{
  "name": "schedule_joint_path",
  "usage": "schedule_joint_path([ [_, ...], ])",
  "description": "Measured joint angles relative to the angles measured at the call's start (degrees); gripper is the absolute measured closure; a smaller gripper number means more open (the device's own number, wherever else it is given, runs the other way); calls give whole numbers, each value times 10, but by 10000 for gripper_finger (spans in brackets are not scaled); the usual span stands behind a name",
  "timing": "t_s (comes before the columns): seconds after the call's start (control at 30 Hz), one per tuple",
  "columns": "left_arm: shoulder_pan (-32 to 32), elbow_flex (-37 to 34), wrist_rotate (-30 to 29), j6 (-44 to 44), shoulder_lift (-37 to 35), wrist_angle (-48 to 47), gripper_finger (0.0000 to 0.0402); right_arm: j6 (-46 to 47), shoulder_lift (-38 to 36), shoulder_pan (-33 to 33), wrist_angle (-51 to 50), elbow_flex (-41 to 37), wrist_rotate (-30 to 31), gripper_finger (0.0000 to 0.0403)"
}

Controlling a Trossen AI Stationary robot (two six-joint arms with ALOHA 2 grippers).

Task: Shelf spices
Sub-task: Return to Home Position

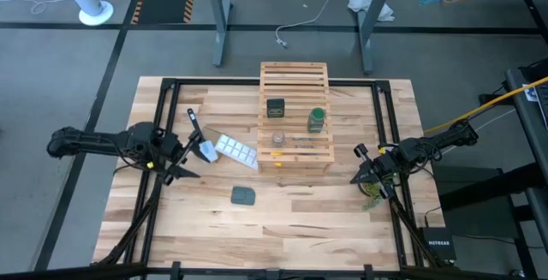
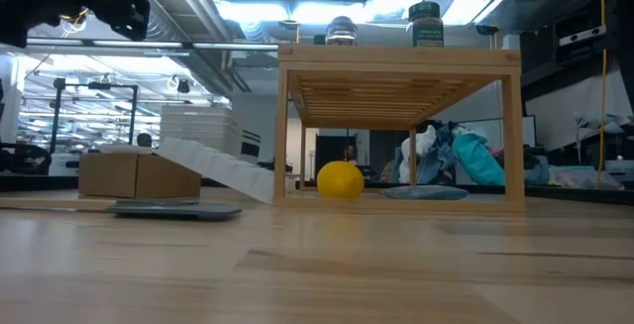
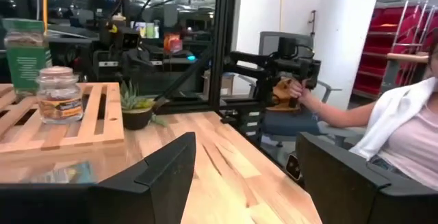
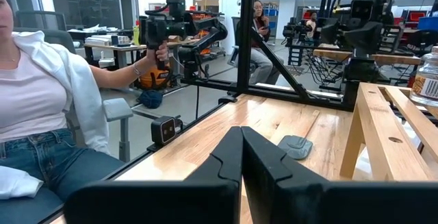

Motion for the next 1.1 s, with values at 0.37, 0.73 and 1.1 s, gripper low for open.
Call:
schedule_joint_path([
  [0.37, -19, -45, -45, 17, 0, 35, 157, 0, 0, 0, 0, 0, 0, 393],
  [0.73, -19, -83, -45, 14, 0, 88, 157, -1, 0, 0, 0, 0, 0, 393],
  [1.1, -19, -83, -173, 15, 0, -27, 157, -2, 0, 0, -8, 0, 46, 393],
])
